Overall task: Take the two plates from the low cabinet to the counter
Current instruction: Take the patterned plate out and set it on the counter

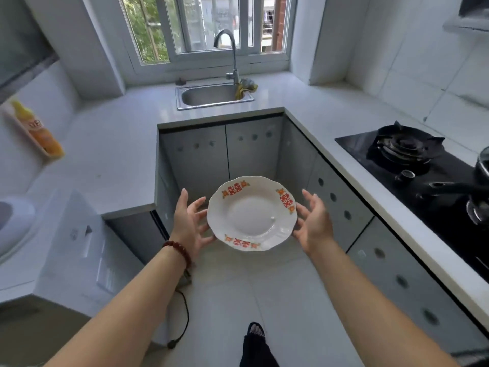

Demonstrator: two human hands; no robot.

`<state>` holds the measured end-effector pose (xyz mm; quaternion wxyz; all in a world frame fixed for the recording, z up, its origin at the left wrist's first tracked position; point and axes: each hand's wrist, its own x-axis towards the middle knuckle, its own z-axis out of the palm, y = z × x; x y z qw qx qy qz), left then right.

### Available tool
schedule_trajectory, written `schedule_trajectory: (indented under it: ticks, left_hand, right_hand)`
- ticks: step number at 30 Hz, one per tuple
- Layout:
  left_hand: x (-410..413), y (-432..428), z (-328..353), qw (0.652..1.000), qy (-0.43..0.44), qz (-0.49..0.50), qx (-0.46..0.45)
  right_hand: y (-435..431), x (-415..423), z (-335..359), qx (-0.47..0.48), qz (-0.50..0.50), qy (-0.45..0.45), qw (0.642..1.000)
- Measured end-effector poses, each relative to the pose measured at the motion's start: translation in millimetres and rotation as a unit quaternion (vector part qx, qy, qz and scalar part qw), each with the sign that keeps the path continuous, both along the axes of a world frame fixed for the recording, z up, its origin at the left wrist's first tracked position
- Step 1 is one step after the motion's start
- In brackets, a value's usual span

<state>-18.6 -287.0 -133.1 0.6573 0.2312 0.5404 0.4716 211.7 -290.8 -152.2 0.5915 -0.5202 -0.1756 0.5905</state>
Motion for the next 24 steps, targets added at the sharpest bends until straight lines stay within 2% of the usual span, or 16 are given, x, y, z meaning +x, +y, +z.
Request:
schedule_trajectory:
  ticks: [9,24]
  left_hand:
    - [-7.0,142.8,19.6,0.997,0.013,0.068,0.023]
    - [-61.9,320.2,21.4,0.989,0.008,0.143,0.030]
  right_hand:
    - [171.1,-7.0,21.6,0.028,0.070,-0.017,0.997]
    - [374.3,-66.4,36.7,0.035,0.114,-0.032,0.992]
